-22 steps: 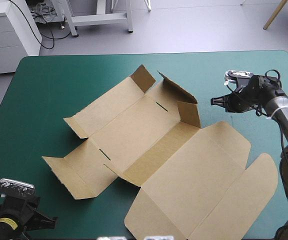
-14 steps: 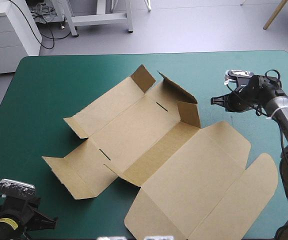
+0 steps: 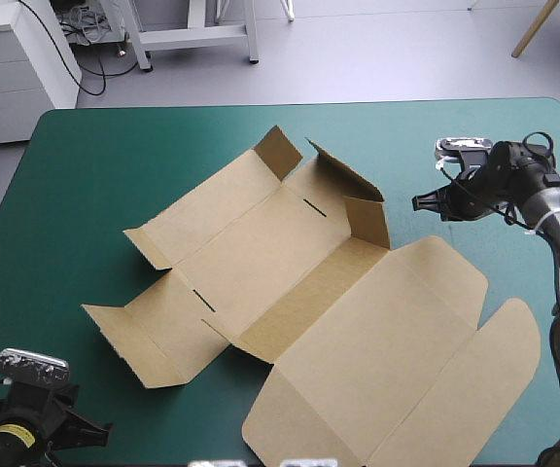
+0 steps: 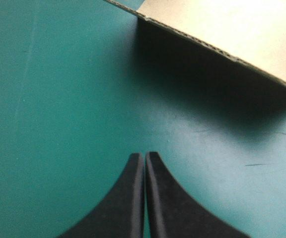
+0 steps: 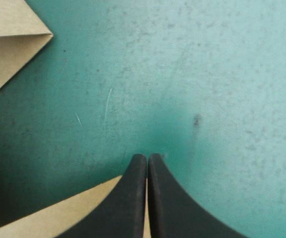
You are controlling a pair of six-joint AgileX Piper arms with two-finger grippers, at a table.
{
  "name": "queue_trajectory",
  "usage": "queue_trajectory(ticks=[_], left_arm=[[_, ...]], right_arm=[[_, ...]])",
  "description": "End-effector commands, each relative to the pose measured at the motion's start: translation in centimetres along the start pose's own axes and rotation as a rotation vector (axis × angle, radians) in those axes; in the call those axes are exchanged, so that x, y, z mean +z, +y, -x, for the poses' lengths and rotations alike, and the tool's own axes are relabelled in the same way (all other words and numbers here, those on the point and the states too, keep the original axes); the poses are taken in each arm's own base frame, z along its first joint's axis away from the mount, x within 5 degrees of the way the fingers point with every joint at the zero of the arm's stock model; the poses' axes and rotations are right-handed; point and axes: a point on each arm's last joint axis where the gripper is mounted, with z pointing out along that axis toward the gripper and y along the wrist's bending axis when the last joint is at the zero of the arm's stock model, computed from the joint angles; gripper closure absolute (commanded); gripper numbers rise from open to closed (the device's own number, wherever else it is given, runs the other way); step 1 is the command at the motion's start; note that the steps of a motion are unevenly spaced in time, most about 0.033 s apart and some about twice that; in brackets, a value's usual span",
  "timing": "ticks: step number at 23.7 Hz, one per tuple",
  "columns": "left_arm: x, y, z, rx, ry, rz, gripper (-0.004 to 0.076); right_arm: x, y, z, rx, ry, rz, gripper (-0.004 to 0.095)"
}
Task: Fold the box
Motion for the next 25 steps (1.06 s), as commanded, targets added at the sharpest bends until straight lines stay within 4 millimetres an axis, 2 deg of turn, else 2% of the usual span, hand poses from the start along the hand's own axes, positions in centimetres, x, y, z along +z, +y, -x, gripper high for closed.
queue_trajectory(ticks=[1, 2, 5, 7, 12, 16, 22, 25], left_arm=[[-0.4, 0.1, 0.9, -0.011, -0.059, 0.006, 0.0734], [-0.4, 0.1, 0.9, -0.011, -0.059, 0.006, 0.0734], [-0.4, 0.1, 0.9, -0.011, -0.059, 0.006, 0.0734], [-0.4, 0.1, 0.9, -0.011, -0.059, 0.006, 0.0734], [-0.4, 0.1, 0.9, -0.010, -0.059, 0.006, 0.0734], [-0.4, 0.1, 0.9, -0.010, -0.059, 0.006, 0.0734], [-0.4, 0.1, 0.9, -0.010, -0.059, 0.006, 0.0734], [-0.4, 0.1, 0.9, -0.010, -0.059, 0.006, 0.0734]], right_arm=[[-7.1, 1.0, 1.1, -0.087, -0.150, -0.008, 0.0912], [-8.0, 1.1, 1.0, -0.100, -0.156, -0.006, 0.0912], [-12.9, 2.1, -0.2, -0.228, -0.172, 0.010, 0.0912], [-14.8, 2.9, -1.5, -0.334, -0.152, 0.056, 0.0912], [-19.6, 4.7, -3.2, -0.411, -0.311, 0.143, 0.0912], [-20.8, 4.9, -3.8, -0.418, -0.344, 0.135, 0.0912], [-21.0, 5.4, -3.8, -0.395, -0.360, 0.191, 0.0907], [-21.1, 5.7, -3.7, -0.385, -0.372, 0.228, 0.0823]])
